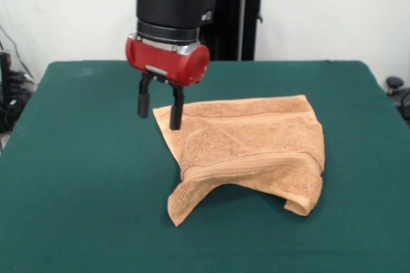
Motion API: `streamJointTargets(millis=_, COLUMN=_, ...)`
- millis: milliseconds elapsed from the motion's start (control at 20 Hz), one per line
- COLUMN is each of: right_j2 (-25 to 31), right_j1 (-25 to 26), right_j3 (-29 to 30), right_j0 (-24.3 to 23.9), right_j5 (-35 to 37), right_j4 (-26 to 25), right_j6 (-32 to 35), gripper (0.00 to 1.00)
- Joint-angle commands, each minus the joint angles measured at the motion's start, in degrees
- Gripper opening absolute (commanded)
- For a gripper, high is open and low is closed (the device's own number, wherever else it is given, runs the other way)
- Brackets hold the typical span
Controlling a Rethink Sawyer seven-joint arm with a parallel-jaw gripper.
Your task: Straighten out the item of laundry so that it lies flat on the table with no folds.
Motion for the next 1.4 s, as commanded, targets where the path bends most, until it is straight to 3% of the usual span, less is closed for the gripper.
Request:
streamJointTargets(millis=50, right_j2=5.6, right_j1=3.2, right_j3=5.3, right_j0=3.6, right_j5=2.2, right_j4=-2.2, right_j6=-2.4, gripper=1.00)
streamJointTargets(millis=900, right_j2=3.6, right_j1=9.2, right_j3=4.5, right_j0=6.1, right_j5=-4.3, right_j4=-1.9, right_j6=2.6, gripper=1.00)
streamJointTargets(millis=1400, right_j2=3.6, right_j1=12.8, right_j3=4.1, right_j0=5.4, right_j5=-6.7, right_j4=-3.4, right_j6=0.7, gripper=1.00)
